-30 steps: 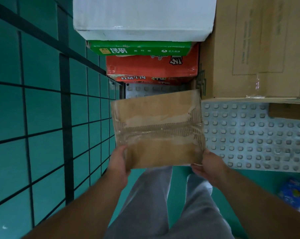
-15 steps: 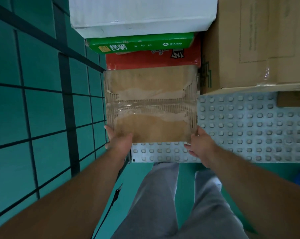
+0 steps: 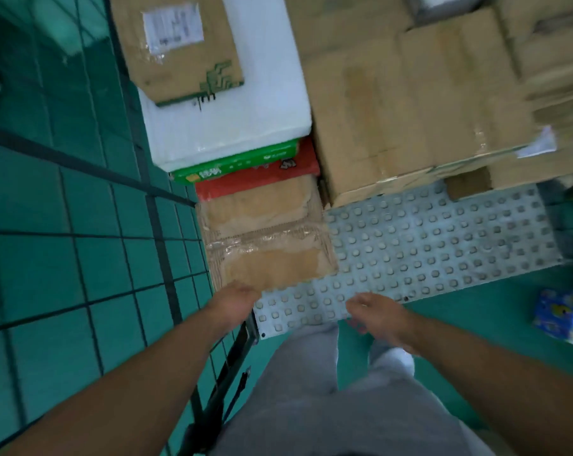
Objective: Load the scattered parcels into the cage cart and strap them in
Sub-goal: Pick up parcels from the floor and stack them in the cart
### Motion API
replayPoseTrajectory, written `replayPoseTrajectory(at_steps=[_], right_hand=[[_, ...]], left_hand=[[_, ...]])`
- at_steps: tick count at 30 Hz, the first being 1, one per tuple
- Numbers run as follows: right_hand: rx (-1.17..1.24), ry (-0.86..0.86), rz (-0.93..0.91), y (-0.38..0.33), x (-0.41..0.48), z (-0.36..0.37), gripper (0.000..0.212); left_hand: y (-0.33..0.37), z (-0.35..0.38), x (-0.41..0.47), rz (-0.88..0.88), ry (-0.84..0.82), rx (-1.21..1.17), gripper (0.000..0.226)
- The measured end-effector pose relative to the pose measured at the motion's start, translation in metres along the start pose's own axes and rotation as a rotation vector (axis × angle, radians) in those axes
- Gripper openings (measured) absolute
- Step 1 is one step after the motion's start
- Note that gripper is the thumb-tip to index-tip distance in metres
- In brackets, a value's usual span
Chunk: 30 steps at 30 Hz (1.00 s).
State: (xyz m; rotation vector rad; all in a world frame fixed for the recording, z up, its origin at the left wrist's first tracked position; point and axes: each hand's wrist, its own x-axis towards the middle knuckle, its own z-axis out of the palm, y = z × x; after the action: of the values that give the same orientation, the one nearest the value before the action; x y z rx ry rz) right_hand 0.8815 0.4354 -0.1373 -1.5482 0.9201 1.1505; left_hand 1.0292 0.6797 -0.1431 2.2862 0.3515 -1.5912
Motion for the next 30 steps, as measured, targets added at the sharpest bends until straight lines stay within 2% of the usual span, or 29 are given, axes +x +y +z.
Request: replayPoseTrajectory(at_steps=[2, 4, 7, 11, 16, 20, 25, 30], right_hand=[[0.139, 0.051, -0.021, 0.010, -0.042, -0.012, 0.023], [0.244, 0.110, -0.051, 0.024, -0.080, -0.027, 0.023], [0.387, 0.231, -0.081, 0.056, -0.126, -0.046, 0.026], [0.644, 0.369, -0.118, 0.132, -0.173, -0.067, 0.025], [0.905, 0.533, -0.083, 0.267, -0.223, -0.069, 0.021], [1.066, 0.627, 0.002, 0.388, -0.252, -0.051, 0.030], [1.254, 0.723, 0.101, 0.521, -0.281, -0.032, 0.029], [1.425, 0.790, 0.169, 0.617, -0.311, -0.012, 0.027]], left_hand=[[0.014, 0.005, -0.033, 0.045, -0.064, 0.052, 0.023], [0.033, 0.014, -0.064, 0.098, -0.110, 0.123, 0.030], [0.063, 0.035, -0.108, 0.224, -0.150, 0.302, 0.016], [0.121, 0.094, -0.158, 0.381, -0.141, 0.447, 0.019], [0.189, 0.212, -0.215, 0.553, -0.215, 0.594, 0.020], [0.210, 0.328, -0.263, 0.657, -0.266, 0.767, 0.017], [0.214, 0.467, -0.304, 0.693, -0.351, 0.915, 0.016], [0.223, 0.580, -0.342, 0.718, -0.379, 1.025, 0.021]])
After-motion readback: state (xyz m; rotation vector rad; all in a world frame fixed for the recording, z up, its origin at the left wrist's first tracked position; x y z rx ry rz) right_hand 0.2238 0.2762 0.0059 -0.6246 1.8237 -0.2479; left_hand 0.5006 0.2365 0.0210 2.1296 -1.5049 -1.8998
